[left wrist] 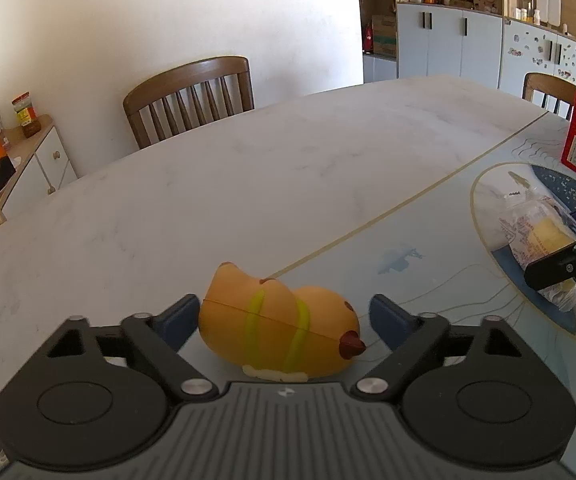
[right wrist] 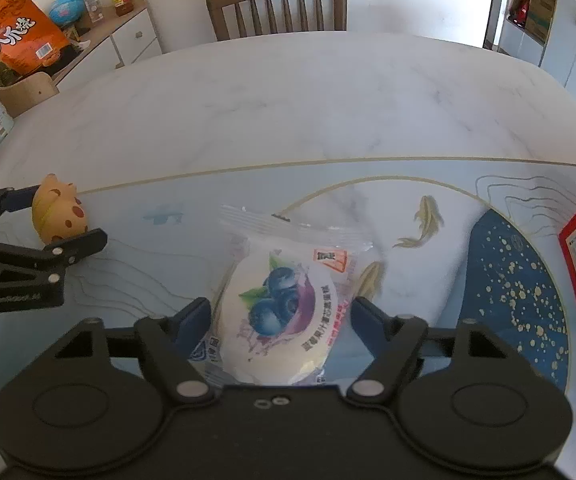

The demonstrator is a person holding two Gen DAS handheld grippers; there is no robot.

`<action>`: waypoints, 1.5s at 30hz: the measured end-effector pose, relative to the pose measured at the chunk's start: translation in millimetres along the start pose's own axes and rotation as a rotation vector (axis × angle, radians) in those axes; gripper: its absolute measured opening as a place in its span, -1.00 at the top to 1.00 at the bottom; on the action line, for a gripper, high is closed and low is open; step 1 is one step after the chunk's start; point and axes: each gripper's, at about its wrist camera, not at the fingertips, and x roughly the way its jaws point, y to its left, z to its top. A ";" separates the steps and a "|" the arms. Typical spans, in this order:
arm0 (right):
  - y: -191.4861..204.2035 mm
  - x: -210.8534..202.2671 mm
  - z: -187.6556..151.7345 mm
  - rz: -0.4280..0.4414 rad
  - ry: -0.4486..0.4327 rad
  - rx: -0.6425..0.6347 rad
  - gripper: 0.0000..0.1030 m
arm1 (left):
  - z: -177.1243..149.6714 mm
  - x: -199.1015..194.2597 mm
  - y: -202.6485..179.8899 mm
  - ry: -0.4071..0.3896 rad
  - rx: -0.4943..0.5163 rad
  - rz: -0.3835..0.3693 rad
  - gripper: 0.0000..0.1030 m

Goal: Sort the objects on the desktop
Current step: 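Grasp the yellow toy with the left gripper while the right grasps the blueberry bread bag, then carry the yellow toy and bread bag with both grippers over the red box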

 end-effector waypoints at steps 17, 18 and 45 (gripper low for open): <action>-3.9 -16.0 -1.6 -0.003 0.002 -0.017 -0.06 | 9.1 -16.3 -15.6 0.026 0.014 0.017 -0.45; -2.2 -17.9 -2.9 -0.002 -0.002 -0.018 -0.06 | 10.5 -19.2 -18.2 0.024 0.016 0.014 -0.45; -32.4 -114.6 -24.7 0.060 -0.110 0.016 -0.06 | 48.2 -100.6 -98.0 0.031 -0.007 -0.087 -0.45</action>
